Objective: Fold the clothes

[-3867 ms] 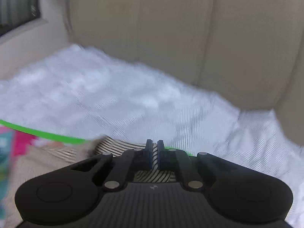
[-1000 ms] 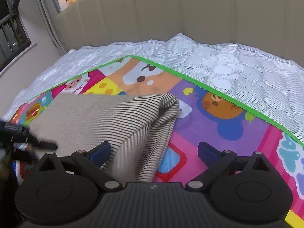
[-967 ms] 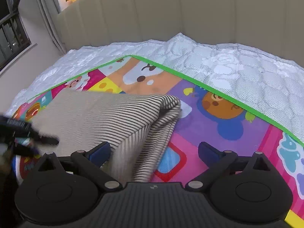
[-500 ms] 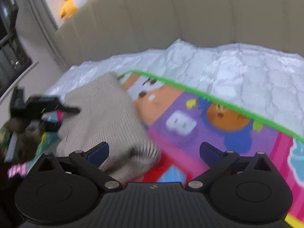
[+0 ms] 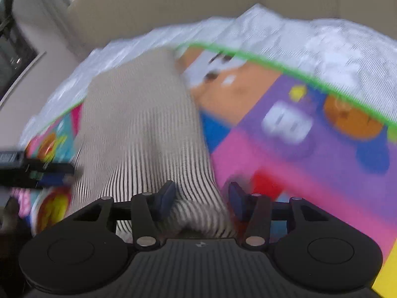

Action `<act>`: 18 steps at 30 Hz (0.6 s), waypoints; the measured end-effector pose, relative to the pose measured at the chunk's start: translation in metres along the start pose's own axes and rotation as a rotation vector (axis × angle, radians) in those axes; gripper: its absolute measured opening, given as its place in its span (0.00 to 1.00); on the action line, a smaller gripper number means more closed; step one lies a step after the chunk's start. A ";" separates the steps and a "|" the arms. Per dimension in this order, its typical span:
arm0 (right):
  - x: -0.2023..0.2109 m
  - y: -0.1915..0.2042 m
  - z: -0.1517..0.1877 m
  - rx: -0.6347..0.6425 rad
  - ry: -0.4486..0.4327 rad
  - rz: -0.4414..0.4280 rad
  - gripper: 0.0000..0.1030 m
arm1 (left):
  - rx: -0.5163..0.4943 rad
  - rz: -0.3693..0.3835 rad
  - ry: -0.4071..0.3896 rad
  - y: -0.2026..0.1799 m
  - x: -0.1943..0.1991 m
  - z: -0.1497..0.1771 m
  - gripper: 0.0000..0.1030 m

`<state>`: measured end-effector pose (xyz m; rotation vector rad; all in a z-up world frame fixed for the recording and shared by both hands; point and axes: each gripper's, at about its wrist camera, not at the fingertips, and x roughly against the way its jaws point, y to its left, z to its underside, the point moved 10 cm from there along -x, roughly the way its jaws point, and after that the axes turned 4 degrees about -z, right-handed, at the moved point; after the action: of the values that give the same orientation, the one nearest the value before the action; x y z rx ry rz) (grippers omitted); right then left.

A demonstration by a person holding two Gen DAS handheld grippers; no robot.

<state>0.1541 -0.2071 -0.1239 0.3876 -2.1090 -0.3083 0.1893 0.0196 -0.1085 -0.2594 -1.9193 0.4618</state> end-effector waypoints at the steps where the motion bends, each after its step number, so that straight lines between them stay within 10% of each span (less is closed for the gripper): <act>1: 0.004 0.007 0.009 0.028 0.014 0.003 0.46 | -0.014 -0.016 0.001 0.000 0.003 0.005 0.80; 8: 0.025 0.019 0.035 0.028 0.030 0.005 0.50 | -0.234 -0.204 -0.029 -0.012 0.020 0.054 0.83; 13: 0.037 0.016 0.033 0.030 -0.045 0.062 0.77 | -0.270 -0.264 -0.054 -0.005 0.029 0.064 0.83; 18: 0.050 0.037 0.028 0.030 -0.104 -0.069 1.00 | -0.275 -0.287 -0.050 -0.005 0.030 0.069 0.83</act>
<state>0.0993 -0.1906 -0.0863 0.4715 -2.2076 -0.3445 0.1143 0.0136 -0.1042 -0.1468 -2.0289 0.0128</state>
